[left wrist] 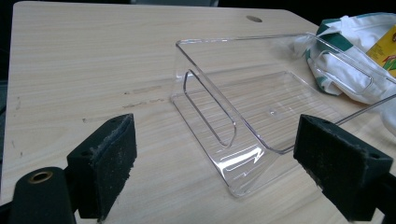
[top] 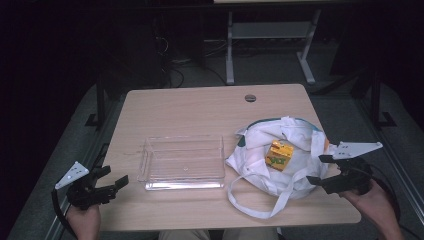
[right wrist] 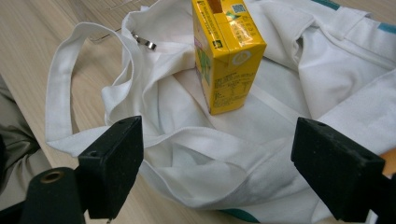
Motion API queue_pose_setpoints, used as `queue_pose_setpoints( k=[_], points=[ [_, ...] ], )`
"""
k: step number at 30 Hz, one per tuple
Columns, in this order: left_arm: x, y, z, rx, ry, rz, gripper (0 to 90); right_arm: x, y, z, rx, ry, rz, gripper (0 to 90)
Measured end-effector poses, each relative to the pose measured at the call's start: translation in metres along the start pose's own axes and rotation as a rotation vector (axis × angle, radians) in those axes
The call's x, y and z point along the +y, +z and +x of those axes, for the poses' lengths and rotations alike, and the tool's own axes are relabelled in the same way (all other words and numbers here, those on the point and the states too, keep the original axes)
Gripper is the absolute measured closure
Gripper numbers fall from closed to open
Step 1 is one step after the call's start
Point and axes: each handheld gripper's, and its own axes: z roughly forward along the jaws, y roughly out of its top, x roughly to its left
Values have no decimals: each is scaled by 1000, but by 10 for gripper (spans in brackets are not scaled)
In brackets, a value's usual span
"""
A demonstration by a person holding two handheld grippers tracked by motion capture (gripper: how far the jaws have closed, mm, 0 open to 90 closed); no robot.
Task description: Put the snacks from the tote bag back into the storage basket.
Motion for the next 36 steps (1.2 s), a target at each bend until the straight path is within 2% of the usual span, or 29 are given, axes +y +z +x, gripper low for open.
queue_pose_setpoints(
  k=[14,26,36],
  points=[
    [0,0,-1,0,-9,-4,127,29,-1,-1,9,-74,78,165],
    [0,0,1,0,-19,-8,127,47,2,-3,14,-94,135,167],
    [0,0,1,-2,-21,-7,127,65,9,-7,37,-112,177,167]
  ],
)
